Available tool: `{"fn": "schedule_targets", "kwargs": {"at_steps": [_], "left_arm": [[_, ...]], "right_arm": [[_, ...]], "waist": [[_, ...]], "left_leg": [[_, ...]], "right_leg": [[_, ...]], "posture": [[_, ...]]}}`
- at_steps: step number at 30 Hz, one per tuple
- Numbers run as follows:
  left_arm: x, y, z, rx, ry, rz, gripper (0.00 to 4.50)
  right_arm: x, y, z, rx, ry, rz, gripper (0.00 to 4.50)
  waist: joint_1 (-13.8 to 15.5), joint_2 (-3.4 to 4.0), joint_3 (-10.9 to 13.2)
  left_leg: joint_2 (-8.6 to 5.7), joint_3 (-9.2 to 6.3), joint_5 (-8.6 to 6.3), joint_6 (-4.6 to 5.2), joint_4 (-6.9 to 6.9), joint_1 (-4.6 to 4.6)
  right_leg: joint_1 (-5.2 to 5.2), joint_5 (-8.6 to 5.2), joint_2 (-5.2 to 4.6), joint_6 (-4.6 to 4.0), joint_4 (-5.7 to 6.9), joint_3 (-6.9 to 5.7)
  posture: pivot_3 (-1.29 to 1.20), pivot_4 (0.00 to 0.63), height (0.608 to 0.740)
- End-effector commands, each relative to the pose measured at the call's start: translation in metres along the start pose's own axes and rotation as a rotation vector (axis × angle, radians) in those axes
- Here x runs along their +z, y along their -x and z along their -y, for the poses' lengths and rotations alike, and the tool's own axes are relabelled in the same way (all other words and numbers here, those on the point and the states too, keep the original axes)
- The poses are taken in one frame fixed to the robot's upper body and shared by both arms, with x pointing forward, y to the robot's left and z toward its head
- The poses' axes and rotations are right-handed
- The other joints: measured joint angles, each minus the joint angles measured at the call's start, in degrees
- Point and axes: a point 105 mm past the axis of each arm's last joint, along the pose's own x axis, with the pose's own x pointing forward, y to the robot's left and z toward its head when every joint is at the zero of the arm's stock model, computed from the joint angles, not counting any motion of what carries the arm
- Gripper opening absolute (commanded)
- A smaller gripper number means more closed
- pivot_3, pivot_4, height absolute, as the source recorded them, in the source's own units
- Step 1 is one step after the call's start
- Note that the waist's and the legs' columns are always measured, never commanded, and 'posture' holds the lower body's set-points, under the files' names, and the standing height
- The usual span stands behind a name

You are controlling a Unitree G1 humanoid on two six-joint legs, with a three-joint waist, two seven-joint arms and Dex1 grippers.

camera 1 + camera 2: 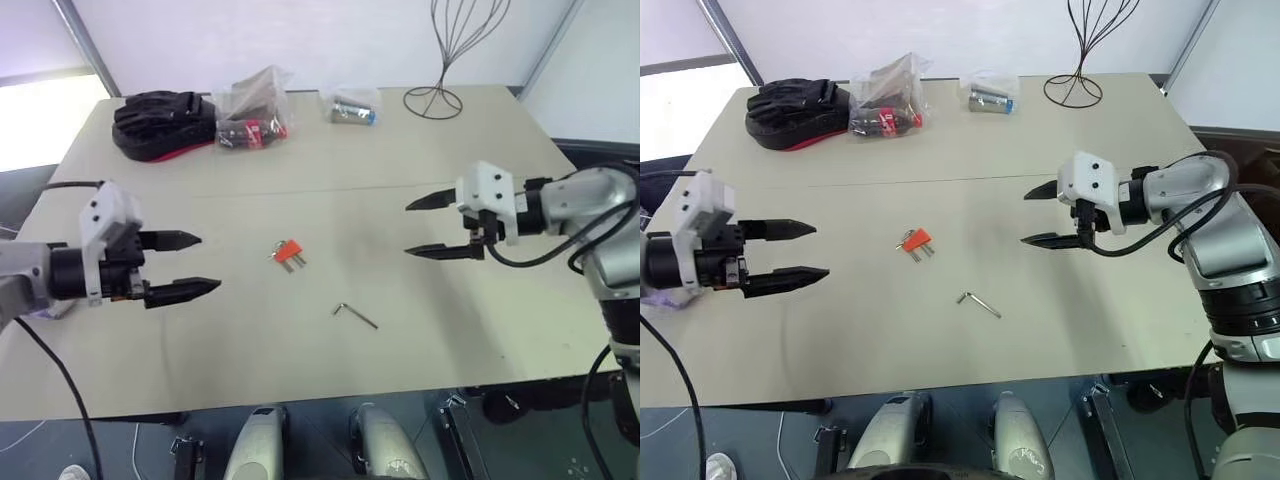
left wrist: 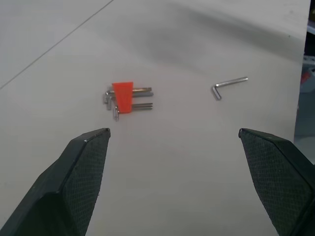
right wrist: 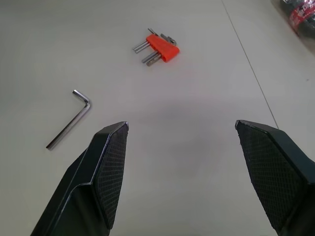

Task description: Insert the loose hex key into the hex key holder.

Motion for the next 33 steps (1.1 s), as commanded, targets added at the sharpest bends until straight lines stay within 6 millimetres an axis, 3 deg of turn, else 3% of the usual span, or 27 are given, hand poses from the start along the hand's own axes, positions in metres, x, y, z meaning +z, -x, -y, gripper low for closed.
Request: {"fn": "schedule_targets", "kwargs": {"at_steps": [1, 30, 33], "left_arm": [[0.004, 0.004, 0.004, -0.031, -0.024, -0.008, 4.38], [0.007, -0.005, 0.001, 0.014, -0.048, 0.025, 4.38], [0.003, -0.008, 0.001, 0.023, -0.035, 0.032, 4.38]], "right_arm": [[0.011, 0.007, 0.006, -0.025, 0.054, 0.001, 3.61], [0.005, -0.008, 0.007, -0.027, 0.088, 0.004, 3.61], [0.007, -0.023, 0.014, -0.093, 0.133, 0.040, 3.61]], "waist": [[-0.02, 0.00, 0.00], [0.00, 0.01, 0.01], [-0.03, 0.00, 0.00]], "left_leg": [[0.00, 0.00, 0.00, 0.00, -0.01, 0.00], [0.00, 0.03, 0.00, 0.00, 0.03, 0.00], [0.00, 0.03, 0.00, 0.00, 0.05, 0.00]], "right_leg": [[-0.01, 0.00, 0.00, 0.00, 0.00, 0.00], [-0.02, 0.03, 0.09, 0.05, 0.08, 0.01], [-0.01, 0.03, 0.11, 0.05, 0.09, 0.01]], "posture": [[0.00, 0.150, 0.740], [0.00, 0.150, 0.740], [0.00, 0.150, 0.740]]}}
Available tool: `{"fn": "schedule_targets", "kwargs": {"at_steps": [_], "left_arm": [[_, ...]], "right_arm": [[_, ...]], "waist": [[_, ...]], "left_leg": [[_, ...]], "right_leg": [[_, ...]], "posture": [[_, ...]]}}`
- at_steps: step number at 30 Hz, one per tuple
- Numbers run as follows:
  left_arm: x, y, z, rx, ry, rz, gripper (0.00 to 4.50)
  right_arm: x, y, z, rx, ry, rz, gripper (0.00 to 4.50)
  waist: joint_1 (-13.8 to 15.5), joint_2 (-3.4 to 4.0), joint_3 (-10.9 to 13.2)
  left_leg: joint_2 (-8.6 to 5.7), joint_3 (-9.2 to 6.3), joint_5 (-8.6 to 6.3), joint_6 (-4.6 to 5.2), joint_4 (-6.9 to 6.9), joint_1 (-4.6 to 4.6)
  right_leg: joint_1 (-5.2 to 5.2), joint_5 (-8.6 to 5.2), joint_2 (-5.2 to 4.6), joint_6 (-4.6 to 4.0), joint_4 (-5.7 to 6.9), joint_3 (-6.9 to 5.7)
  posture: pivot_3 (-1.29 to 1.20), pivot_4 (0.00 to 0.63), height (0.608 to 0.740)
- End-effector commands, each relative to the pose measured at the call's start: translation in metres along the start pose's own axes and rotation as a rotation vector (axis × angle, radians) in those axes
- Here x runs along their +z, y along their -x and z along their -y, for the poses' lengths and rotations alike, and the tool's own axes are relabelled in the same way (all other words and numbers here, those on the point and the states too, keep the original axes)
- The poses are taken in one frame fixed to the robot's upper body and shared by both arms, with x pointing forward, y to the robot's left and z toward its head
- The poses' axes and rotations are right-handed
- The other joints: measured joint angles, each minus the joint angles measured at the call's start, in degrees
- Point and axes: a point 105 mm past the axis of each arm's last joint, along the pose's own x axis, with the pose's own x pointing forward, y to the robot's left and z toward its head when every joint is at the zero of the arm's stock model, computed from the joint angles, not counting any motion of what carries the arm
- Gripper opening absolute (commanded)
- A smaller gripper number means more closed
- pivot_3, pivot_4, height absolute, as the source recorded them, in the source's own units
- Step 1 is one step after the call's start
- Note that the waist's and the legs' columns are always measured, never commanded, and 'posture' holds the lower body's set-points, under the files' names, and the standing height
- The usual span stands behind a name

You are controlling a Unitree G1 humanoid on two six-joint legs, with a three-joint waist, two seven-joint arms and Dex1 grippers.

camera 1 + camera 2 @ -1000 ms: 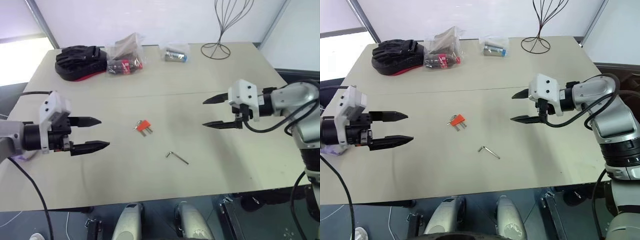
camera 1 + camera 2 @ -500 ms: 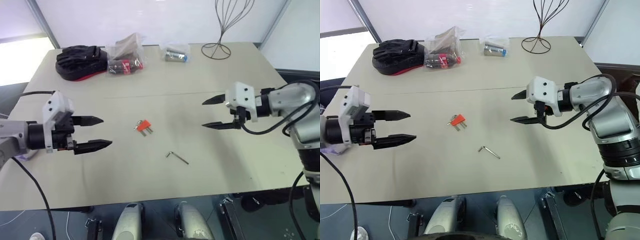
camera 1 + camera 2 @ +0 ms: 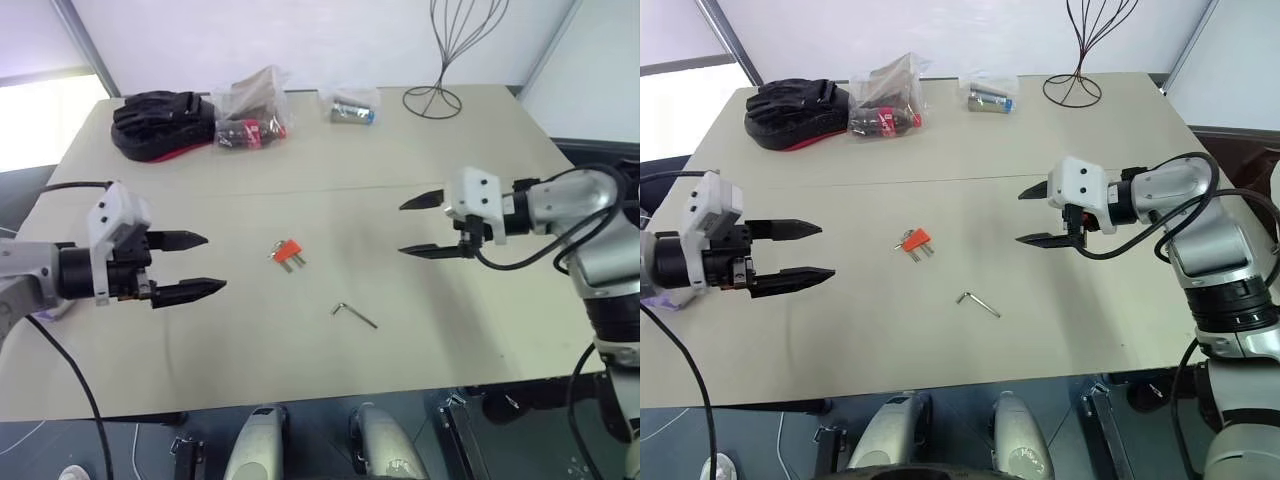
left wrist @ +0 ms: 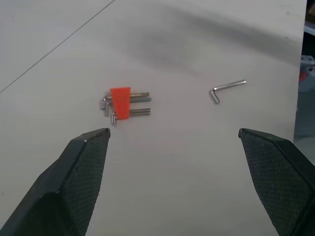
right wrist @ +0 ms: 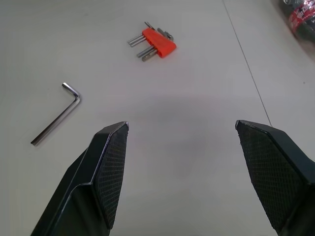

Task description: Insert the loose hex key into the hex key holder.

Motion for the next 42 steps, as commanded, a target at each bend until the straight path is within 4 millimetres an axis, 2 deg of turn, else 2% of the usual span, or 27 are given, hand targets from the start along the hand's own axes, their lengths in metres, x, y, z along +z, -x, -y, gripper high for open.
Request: {"fn": "schedule_targets", "kwargs": {"at_steps": [1, 3, 5, 10, 17, 20, 29, 42], "left_arm": [[0.001, -0.003, 0.000, 0.022, -0.016, 0.027, 4.38], [-0.001, -0.006, 0.000, 0.037, -0.002, 0.041, 4.38], [-0.007, -0.008, -0.003, 0.069, 0.018, 0.054, 4.38], [-0.013, -0.015, 0.007, 0.075, 0.052, 0.072, 4.38], [-0.017, -0.014, 0.009, 0.094, 0.055, 0.061, 4.38], [-0.017, -0.013, 0.012, 0.102, 0.051, 0.058, 4.38], [-0.018, -0.010, 0.018, 0.123, 0.051, 0.052, 4.38], [-0.018, -0.009, 0.015, 0.122, 0.038, 0.037, 4.38]], "right_arm": [[0.011, -0.018, 0.015, -0.118, 0.124, 0.048, 3.61], [0.011, -0.031, 0.019, -0.175, 0.191, 0.054, 3.61], [0.012, -0.048, 0.014, -0.195, 0.191, 0.095, 3.61], [0.018, -0.103, -0.001, -0.255, 0.135, 0.214, 3.61], [0.019, -0.150, 0.008, -0.314, 0.097, 0.236, 3.61], [0.009, -0.160, 0.008, -0.319, 0.129, 0.196, 3.61], [-0.014, -0.169, 0.000, -0.285, 0.169, 0.124, 3.61], [-0.002, -0.188, -0.033, -0.167, 0.086, 0.197, 3.61]], "waist": [[-0.24, 0.00, 0.00], [-0.35, 0.00, 0.00], [-0.21, 0.00, 0.00], [-0.22, -0.05, -0.02], [-0.19, -0.05, -0.01], [-0.20, -0.05, -0.02], [-0.62, -0.05, -0.01], [-1.67, -0.05, -0.02]], "left_leg": [[0.00, 0.00, 0.00, 0.00, 0.01, 0.01], [0.01, 0.02, 0.00, 0.00, 0.01, 0.05], [0.02, 0.01, 0.01, -0.02, 0.00, 0.04], [0.01, -0.01, 0.01, -0.03, 0.00, 0.00], [-0.03, -0.07, 0.10, -0.17, 0.05, 0.03], [-0.03, -0.08, 0.10, -0.18, 0.01, 0.03], [-0.03, -0.11, 0.10, -0.19, -0.03, 0.04], [-0.01, -0.16, 0.11, -0.19, -0.06, 0.08]], "right_leg": [[-0.01, 0.00, 0.01, 0.00, 0.03, 0.00], [0.00, 0.03, 0.04, 0.05, 0.09, 0.03], [-0.04, 0.07, 0.07, 0.13, 0.11, 0.02], [-0.08, 0.10, 0.05, 0.18, 0.15, 0.02], [-0.05, 0.10, 0.03, 0.14, 0.25, 0.00], [-0.06, 0.11, 0.03, 0.15, 0.25, -0.01], [-0.07, 0.11, 0.03, 0.15, 0.27, -0.01], [-0.05, 0.12, 0.07, 0.17, 0.31, -0.03]], "posture": [[0.00, 0.150, 0.740], [0.00, 0.150, 0.740], [0.00, 0.150, 0.740], [0.00, 0.150, 0.740], [0.00, 0.150, 0.740], [0.00, 0.150, 0.740], [0.00, 0.150, 0.740], [0.00, 0.150, 0.740]]}}
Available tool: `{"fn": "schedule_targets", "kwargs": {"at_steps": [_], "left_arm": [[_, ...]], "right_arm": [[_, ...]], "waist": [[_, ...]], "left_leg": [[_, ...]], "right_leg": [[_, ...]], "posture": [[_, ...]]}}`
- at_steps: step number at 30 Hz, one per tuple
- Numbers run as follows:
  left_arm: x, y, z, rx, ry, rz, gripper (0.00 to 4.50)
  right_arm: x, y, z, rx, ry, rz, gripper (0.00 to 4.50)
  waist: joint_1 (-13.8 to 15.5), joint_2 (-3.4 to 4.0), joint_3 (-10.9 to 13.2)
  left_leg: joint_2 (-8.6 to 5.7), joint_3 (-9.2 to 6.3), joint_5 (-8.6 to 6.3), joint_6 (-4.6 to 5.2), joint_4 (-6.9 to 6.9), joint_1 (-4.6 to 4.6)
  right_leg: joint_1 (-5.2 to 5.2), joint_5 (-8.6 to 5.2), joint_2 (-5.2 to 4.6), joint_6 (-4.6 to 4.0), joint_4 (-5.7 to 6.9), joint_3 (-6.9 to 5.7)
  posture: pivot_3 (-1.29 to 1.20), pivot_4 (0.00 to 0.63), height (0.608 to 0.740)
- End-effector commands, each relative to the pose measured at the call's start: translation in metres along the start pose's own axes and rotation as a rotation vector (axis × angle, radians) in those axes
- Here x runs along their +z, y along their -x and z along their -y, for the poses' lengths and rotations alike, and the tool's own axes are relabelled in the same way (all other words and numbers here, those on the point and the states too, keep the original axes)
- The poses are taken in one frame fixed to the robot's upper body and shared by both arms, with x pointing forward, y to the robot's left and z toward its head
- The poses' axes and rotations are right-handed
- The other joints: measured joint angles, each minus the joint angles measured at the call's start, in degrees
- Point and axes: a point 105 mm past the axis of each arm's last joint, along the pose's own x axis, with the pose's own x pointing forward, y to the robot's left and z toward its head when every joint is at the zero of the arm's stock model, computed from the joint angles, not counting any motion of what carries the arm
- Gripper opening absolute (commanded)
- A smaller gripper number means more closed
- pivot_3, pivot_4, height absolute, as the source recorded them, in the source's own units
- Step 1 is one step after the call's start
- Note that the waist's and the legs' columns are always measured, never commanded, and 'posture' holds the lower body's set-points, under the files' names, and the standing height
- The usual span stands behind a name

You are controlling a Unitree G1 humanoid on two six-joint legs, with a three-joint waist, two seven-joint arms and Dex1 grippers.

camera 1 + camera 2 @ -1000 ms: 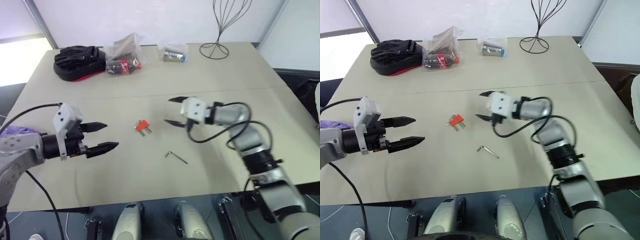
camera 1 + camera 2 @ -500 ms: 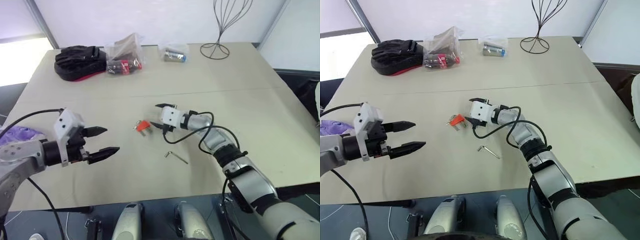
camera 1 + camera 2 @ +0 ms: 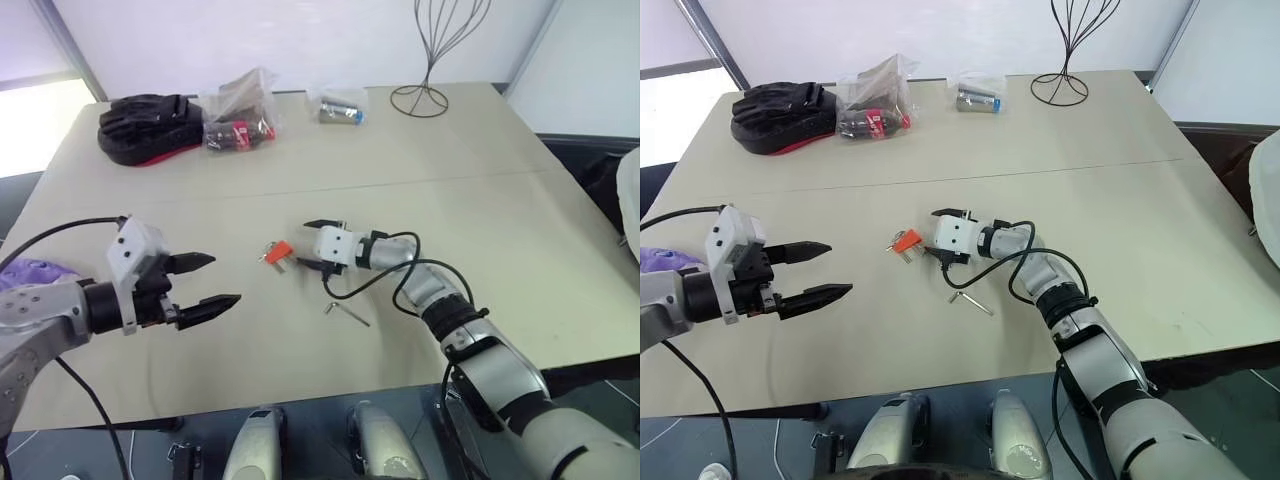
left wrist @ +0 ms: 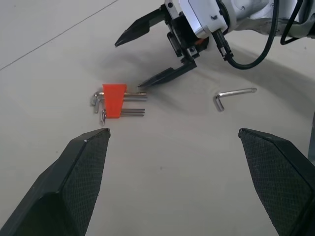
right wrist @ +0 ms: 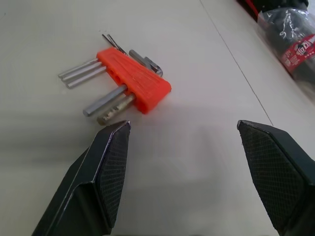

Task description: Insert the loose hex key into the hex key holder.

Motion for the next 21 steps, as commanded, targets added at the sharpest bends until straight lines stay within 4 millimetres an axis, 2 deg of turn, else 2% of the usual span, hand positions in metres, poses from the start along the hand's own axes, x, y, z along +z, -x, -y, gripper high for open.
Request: {"fn": "schedule_targets", "kwargs": {"at_steps": [1, 11, 21], "left_arm": [[0.006, 0.004, -0.002, 0.013, -0.035, 0.004, 4.38], [0.004, 0.009, -0.007, 0.042, -0.033, 0.003, 4.38], [0.001, 0.008, -0.006, 0.052, -0.036, 0.005, 4.38]], "right_arm": [[0.014, -0.007, -0.008, 0.026, -0.013, 0.047, 3.61], [0.026, -0.024, -0.022, 0.088, -0.075, 0.068, 3.61], [0.014, -0.034, -0.024, 0.155, -0.195, 0.000, 3.61]], "waist": [[-0.02, 0.00, 0.00], [-0.15, 0.00, 0.00], [-0.30, -0.02, -0.02]], "left_leg": [[0.00, 0.00, 0.00, 0.00, 0.00, 0.01], [0.01, 0.00, 0.00, 0.00, -0.03, 0.04], [0.03, 0.00, -0.01, -0.02, -0.05, 0.11]], "right_leg": [[0.00, 0.00, 0.00, 0.00, 0.00, 0.00], [0.00, 0.00, -0.01, 0.00, 0.01, 0.00], [0.05, 0.00, -0.06, -0.02, 0.01, 0.01]], "posture": [[0.00, 0.150, 0.740], [0.00, 0.150, 0.740], [0.00, 0.150, 0.740]]}}
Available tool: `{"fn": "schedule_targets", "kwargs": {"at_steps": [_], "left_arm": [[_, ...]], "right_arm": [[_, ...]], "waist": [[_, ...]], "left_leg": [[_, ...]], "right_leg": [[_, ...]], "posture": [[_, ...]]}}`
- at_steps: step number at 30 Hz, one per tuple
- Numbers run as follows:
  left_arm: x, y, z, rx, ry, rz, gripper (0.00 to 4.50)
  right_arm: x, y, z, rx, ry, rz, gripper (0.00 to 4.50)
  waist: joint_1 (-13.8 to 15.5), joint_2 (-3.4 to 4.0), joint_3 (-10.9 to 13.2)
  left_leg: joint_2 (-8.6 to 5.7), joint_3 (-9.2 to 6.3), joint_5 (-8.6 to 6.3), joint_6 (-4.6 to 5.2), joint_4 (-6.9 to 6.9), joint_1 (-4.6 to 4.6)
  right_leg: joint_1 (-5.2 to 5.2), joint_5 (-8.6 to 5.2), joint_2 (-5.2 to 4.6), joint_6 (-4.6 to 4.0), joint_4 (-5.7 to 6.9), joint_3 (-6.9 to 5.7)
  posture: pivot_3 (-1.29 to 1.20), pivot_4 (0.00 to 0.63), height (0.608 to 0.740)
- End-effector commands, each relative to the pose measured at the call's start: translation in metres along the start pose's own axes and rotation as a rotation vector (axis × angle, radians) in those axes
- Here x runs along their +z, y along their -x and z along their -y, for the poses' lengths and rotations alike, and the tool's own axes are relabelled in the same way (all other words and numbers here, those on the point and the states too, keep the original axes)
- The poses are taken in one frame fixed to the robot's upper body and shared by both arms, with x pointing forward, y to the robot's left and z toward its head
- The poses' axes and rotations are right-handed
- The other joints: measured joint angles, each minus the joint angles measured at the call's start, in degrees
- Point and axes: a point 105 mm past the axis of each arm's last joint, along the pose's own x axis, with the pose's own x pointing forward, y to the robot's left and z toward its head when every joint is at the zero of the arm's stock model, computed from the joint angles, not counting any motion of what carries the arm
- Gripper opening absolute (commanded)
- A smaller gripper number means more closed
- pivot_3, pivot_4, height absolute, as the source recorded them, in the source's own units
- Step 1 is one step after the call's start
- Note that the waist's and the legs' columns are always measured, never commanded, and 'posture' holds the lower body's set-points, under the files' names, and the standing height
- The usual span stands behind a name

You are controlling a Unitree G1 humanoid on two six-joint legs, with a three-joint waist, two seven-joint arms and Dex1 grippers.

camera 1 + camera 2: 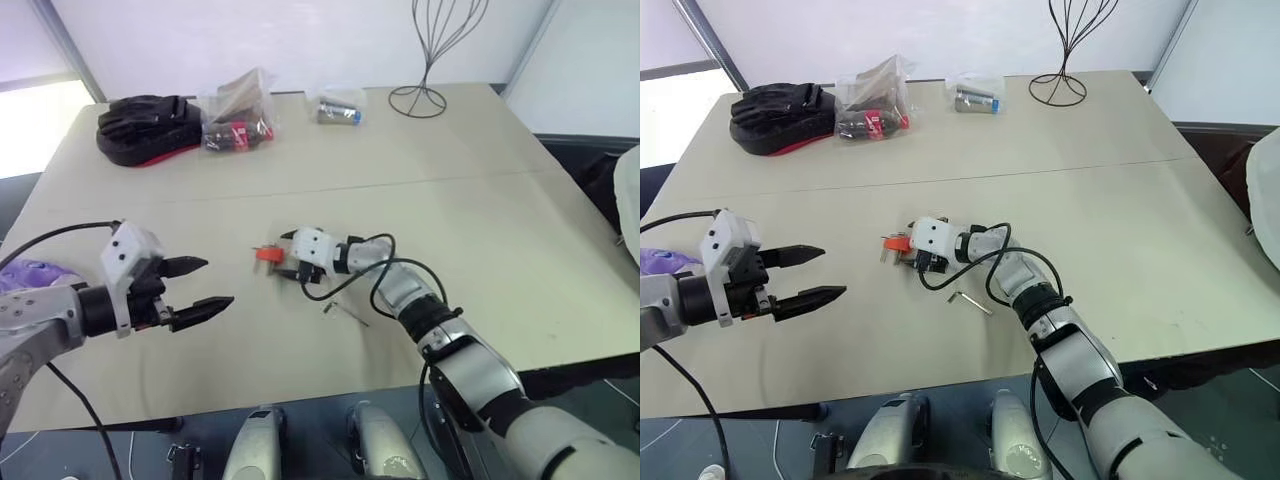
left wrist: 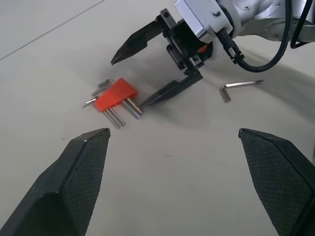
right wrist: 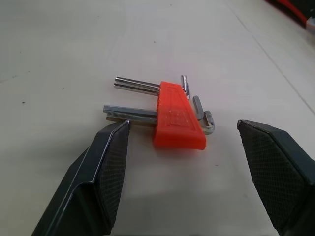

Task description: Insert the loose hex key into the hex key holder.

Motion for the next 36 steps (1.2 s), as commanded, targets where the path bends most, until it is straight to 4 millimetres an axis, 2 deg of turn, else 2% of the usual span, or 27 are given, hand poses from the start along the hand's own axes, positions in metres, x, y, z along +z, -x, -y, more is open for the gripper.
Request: {"fn": "schedule_targets", "kwargs": {"at_steps": [1, 4, 7, 12, 19, 23, 26, 27, 31, 34, 36], "left_arm": [[0.009, 0.003, -0.001, 0.021, -0.053, 0.030, 4.38], [0.009, 0.003, -0.001, 0.023, -0.057, 0.032, 4.38], [0.009, 0.003, -0.001, 0.028, -0.061, 0.035, 4.38], [0.009, 0.003, -0.002, 0.038, -0.068, 0.041, 4.38], [0.011, 0.002, -0.003, 0.045, -0.078, 0.045, 4.38], [0.011, 0.002, -0.003, 0.048, -0.080, 0.047, 4.50], [0.011, 0.001, -0.003, 0.050, -0.080, 0.050, 4.50], [0.011, 0.001, -0.003, 0.051, -0.079, 0.051, 4.50], [0.011, 0.000, -0.006, 0.060, -0.072, 0.067, 4.50], [0.014, -0.002, -0.010, 0.053, -0.073, 0.081, 4.50], [0.018, -0.005, -0.015, 0.048, -0.076, 0.100, 4.50]], "right_arm": [[-0.007, -0.006, -0.004, 0.032, -0.056, -0.035, 3.61], [-0.014, -0.007, -0.005, 0.049, -0.108, -0.066, 3.61], [-0.027, -0.008, -0.016, 0.119, -0.257, -0.127, 3.61], [-0.030, -0.009, -0.018, 0.143, -0.365, -0.150, 3.61], [-0.031, -0.008, -0.016, 0.150, -0.364, -0.163, 3.61], [-0.030, -0.009, -0.016, 0.149, -0.350, -0.160, 2.56], [-0.031, -0.009, -0.018, 0.152, -0.338, -0.158, 1.17], [-0.031, -0.009, -0.018, 0.150, -0.332, -0.159, 1.01], [-0.032, -0.006, -0.012, 0.106, -0.161, -0.173, 1.03], [-0.019, 0.002, 0.013, -0.033, 0.101, -0.140, 1.03], [-0.010, 0.012, 0.027, -0.083, 0.388, -0.152, 1.03]], "waist": [[-0.12, 0.00, 0.00], [-0.49, 0.00, -0.01], [-0.97, 0.01, -0.03], [-1.08, 0.03, -0.05], [-1.10, 0.03, -0.05], [-1.10, 0.03, -0.06], [-1.11, 0.03, -0.06], [-1.11, 0.03, -0.06], [-1.12, 0.04, -0.07], [-0.97, 0.06, -0.08], [-0.51, 0.09, -0.06]], "left_leg": [[0.00, -0.01, 0.00, 0.00, 0.00, 0.00], [0.01, -0.02, 0.00, 0.00, -0.01, 0.03], [0.01, -0.03, 0.00, -0.01, -0.01, 0.05], [0.00, -0.04, 0.00, -0.02, -0.03, 0.08], [-0.01, -0.03, -0.01, -0.03, -0.06, 0.08], [-0.01, -0.03, -0.01, -0.03, -0.06, 0.08], [-0.01, -0.04, -0.01, -0.03, -0.07, 0.08], [0.00, -0.04, -0.01, -0.03, -0.07, 0.08], [-0.01, -0.04, -0.01, -0.04, -0.08, 0.09], [-0.01, -0.05, 0.00, -0.06, -0.08, 0.09], [-0.04, -0.12, 0.08, -0.20, -0.08, 0.07]], "right_leg": [[0.00, 0.00, 0.00, 0.00, 0.00, 0.00], [0.02, 0.00, 0.00, -0.01, 0.01, 0.00], [0.04, 0.00, -0.01, -0.01, 0.04, -0.01], [0.07, 0.00, -0.05, -0.02, 0.04, -0.01], [0.05, 0.00, -0.08, -0.03, 0.04, -0.01], [0.05, -0.01, -0.09, -0.03, 0.04, -0.01], [0.05, -0.01, -0.10, -0.04, 0.04, -0.01], [0.05, -0.01, -0.10, -0.04, 0.04, -0.01], [0.04, -0.01, -0.12, -0.05, 0.04, 0.00], [0.04, -0.01, -0.13, -0.10, 0.04, -0.01], [0.03, -0.04, -0.14, -0.25, 0.04, -0.04]], "posture": [[0.00, 0.150, 0.740], [0.00, 0.150, 0.740], [0.00, 0.150, 0.740], [0.00, 0.150, 0.740], [0.00, 0.150, 0.740], [0.00, 0.150, 0.740], [0.00, 0.150, 0.740], [0.00, 0.150, 0.740], [0.00, 0.150, 0.740], [0.00, 0.150, 0.740], [0.00, 0.150, 0.740]]}}
